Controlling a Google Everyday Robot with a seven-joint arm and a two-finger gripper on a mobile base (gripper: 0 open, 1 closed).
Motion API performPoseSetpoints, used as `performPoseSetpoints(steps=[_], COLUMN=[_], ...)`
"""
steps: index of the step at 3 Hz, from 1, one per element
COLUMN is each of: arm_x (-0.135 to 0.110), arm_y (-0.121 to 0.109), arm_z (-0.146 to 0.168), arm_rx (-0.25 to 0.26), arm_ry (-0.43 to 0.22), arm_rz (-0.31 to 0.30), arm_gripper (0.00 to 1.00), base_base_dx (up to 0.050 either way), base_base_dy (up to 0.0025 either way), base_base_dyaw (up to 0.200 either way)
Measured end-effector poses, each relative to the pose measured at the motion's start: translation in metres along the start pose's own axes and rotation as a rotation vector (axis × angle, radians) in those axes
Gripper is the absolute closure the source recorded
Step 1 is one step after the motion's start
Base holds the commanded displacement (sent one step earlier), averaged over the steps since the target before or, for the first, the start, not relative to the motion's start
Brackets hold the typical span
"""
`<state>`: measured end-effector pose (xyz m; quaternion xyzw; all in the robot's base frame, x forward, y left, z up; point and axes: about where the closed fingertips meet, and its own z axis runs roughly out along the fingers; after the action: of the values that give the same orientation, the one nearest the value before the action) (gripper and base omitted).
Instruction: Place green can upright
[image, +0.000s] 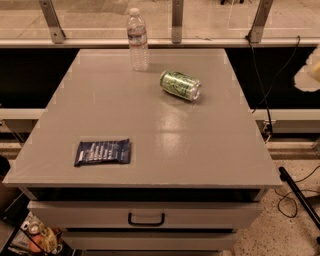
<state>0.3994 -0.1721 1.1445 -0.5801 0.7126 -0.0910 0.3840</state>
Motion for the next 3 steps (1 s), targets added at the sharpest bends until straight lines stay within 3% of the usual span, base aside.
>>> performPoseSetpoints(steps=[1,2,3], arm_x=[-0.0001,-0.0071,0.0007], arm_y=[0.0,-0.0025,-0.0077], arm_z=[-0.0001,-0.003,-0.0035], arm_rx=[0.0,0.015,0.034], arm_ry=[0.0,0.051,0.098], arm_rz=[0.0,-0.025,-0.033], arm_gripper=[0.0,0.0,0.0], base_base_dx=[0.0,0.0,0.0], base_base_dy=[0.0,0.0,0.0], base_base_dyaw=[0.0,0.0,0.0])
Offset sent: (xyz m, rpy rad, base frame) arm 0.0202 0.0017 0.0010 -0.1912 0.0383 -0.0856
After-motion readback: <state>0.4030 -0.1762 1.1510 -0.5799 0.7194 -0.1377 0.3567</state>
